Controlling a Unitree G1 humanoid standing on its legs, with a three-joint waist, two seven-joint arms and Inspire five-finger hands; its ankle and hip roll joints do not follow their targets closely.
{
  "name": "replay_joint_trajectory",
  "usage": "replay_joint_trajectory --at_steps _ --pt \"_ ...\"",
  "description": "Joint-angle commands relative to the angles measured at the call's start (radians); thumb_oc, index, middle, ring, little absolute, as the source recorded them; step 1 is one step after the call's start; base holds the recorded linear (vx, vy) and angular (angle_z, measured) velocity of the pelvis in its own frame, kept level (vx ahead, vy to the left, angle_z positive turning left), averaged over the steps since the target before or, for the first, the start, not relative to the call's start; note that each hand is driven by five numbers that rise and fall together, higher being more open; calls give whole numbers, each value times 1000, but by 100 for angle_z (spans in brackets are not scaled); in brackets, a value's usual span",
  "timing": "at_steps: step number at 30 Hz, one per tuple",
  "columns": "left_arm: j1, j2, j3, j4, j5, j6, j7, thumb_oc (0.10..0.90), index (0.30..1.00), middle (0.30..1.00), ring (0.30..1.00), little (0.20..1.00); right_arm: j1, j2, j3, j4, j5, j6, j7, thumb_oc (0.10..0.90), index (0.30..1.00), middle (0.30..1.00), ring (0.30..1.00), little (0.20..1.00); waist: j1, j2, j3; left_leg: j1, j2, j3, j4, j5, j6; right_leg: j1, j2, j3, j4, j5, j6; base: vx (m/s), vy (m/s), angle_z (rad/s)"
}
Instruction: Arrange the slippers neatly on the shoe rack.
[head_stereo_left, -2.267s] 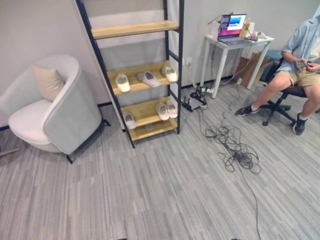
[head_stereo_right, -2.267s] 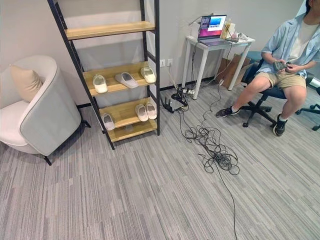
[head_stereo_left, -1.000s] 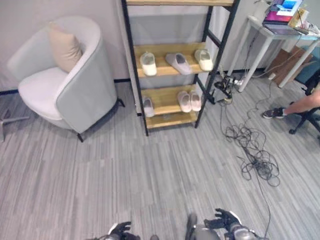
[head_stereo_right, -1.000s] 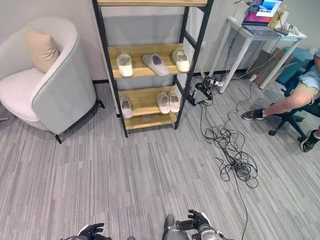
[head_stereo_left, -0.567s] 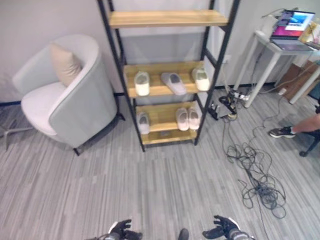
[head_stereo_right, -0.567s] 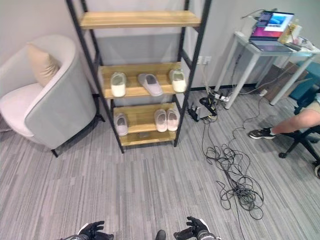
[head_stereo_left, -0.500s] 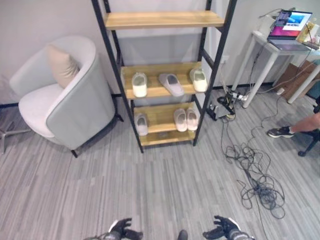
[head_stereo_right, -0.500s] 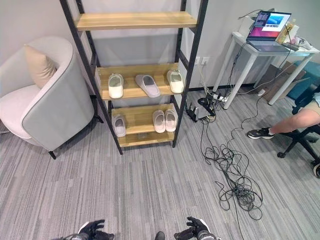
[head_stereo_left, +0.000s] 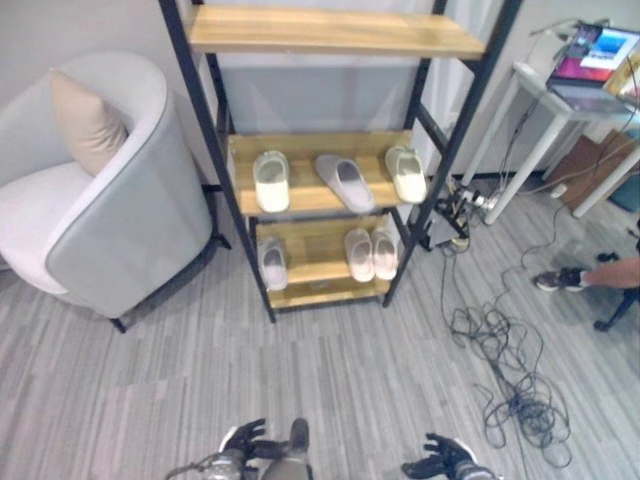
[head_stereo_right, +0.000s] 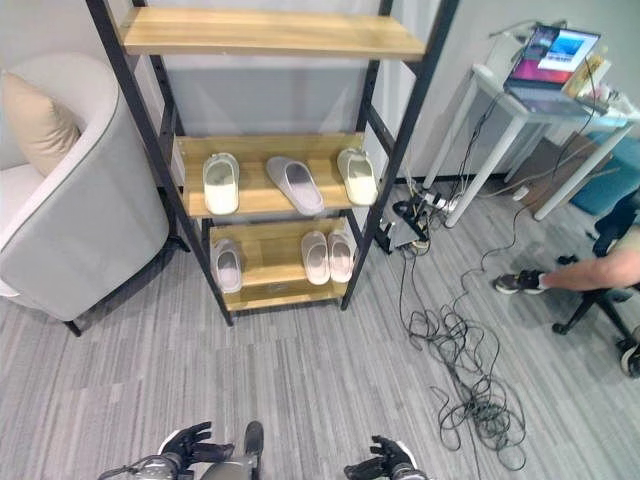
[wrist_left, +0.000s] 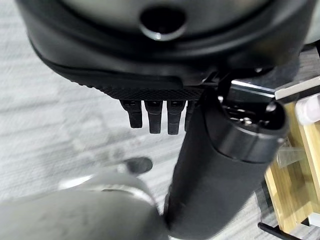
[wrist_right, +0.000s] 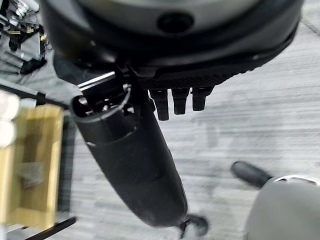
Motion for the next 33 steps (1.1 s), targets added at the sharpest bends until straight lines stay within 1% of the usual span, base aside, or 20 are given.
replay_joint_trajectory --at_steps 1,2,3,5,7,9,10,11,14,15,17,21,23,24,25,27,30,31,32,33 --pt "35 8 -28 1 11 -15 -14 800 900 900 900 900 -35 -8 -15 -62 14 -46 6 800 900 900 900 900 14 -22 -3 -13 -19 -20 147 -160 -38 -97 -7 18 166 178 96 110 98 13" --pt "35 8 -28 1 11 -15 -14 800 900 900 900 900 -35 -9 -15 -62 14 -46 6 800 900 900 900 900 14 -22 -2 -13 -20 -20 148 -161 -37 -98 -8 18 169 177 96 262 167 25" --pt "32 10 -31 -7 6 -17 -11 800 900 900 900 900 -33 -6 -12 -69 17 -47 8 800 900 900 900 900 2 -7 -1 33 -25 -32 139 -182 -25 -145 -20 11 217 199 88 253 94 31" --pt "31 8 -33 -9 4 -18 -11 800 900 900 900 900 -31 -6 -11 -71 18 -47 9 800 900 900 900 900 -9 -1 2 57 -32 -48 133 -192 -22 -172 -24 8 214 188 72 224 56 27" --pt "32 4 -41 -5 15 -19 -13 800 900 900 900 900 -26 -13 -9 -74 20 -47 10 800 900 900 900 900 -28 11 -1 99 -41 -76 114 -213 -26 -207 -27 5 112 144 41 274 -25 25" --pt "33 3 -44 1 19 -18 -13 800 900 900 900 900 -28 -16 -7 -82 21 -48 9 800 900 900 900 900 -37 12 -1 117 -45 -89 106 -222 -28 -227 -29 12 69 147 31 250 -62 22" --pt "34 1 -45 6 22 -18 -12 800 900 900 900 900 -28 -18 -8 -92 25 -49 9 800 900 900 900 900 -47 10 0 133 -49 -101 101 -232 -31 -244 -35 25 24 157 30 406 -165 23" --pt "32 -3 -46 14 22 -20 -8 800 900 900 900 900 -31 -20 -7 -110 36 -49 10 800 900 900 900 900 -70 6 7 165 -56 -134 97 -253 -41 -282 -46 72 -80 204 40 400 -181 41" --pt "35 -7 -49 21 20 -23 -6 800 900 900 900 900 -30 -24 -5 -127 34 -48 12 800 900 900 900 900 -87 9 15 204 -56 -169 98 -283 -48 -307 -49 121 -136 244 55 225 -100 43" --pt "35 -8 -49 21 20 -23 -6 800 900 900 900 900 -30 -25 -5 -127 34 -48 12 800 900 900 900 900 -87 9 16 204 -55 -169 98 -284 -48 -306 -49 121 -137 244 55 373 -179 47" --pt "54 -11 -48 40 34 -22 -8 800 900 900 900 900 -12 -29 -5 -127 17 -45 18 800 900 900 900 900 -95 -2 1 255 -53 -202 90 -323 -57 -304 -61 121 -157 273 56 380 -212 43" --pt "64 -14 -46 44 38 -19 -11 800 900 900 900 900 7 -37 -1 -122 8 -47 21 800 900 900 900 900 -101 4 -26 280 -17 -230 77 -320 -80 -282 -35 111 -162 266 40 173 -148 51" --pt "49 -18 -63 23 28 -24 -5 800 900 900 900 900 18 -58 -16 -132 34 -58 5 800 900 900 900 900 -104 6 -17 198 19 -219 207 -269 -130 -232 -16 80 -200 242 13 96 -246 43" --pt "39 -21 -68 15 15 -25 -4 800 900 900 900 900 15 -64 -21 -138 45 -60 -4 800 900 900 900 900 -103 1 -6 154 30 -198 273 -251 -138 -217 -16 70 -212 237 5 -20 -111 50" --pt "39 -21 -68 15 15 -25 -4 800 900 900 900 900 15 -64 -21 -138 45 -60 -4 800 900 900 900 900 -103 1 -7 153 30 -199 274 -252 -138 -217 -16 70 -212 237 5 -8 -103 44" --pt "25 -26 -75 6 -4 -27 3 800 900 900 900 900 4 -73 -18 -134 62 -64 -14 800 900 900 900 900 -95 -6 14 82 71 -116 336 -225 -137 -158 -11 39 -252 212 -15 52 -110 22" --pt "28 -26 -73 7 -1 -28 3 800 900 900 900 900 5 -77 -13 -144 60 -63 -14 800 900 900 900 900 -88 -11 14 63 79 -81 288 -232 -133 -132 -8 27 -269 200 -13 100 -29 33" --pt "32 -24 -73 16 7 -26 3 800 900 900 900 900 9 -77 -10 -155 52 -65 -13 800 900 900 900 900 -82 -13 13 43 88 -62 230 -209 -140 -117 -5 20 -274 189 -10 146 -4 37" --pt "32 -24 -73 17 7 -26 3 800 900 900 900 900 10 -77 -10 -155 52 -64 -13 800 900 900 900 900 -82 -14 13 44 87 -62 227 -208 -140 -116 -6 19 -274 189 -10 141 14 29" --pt "33 -22 -72 19 13 -25 3 800 900 900 900 900 12 -77 -7 -168 46 -64 -16 800 900 900 900 900 -78 -12 13 28 93 -56 196 -181 -145 -105 -1 18 -279 182 -8 142 26 18"
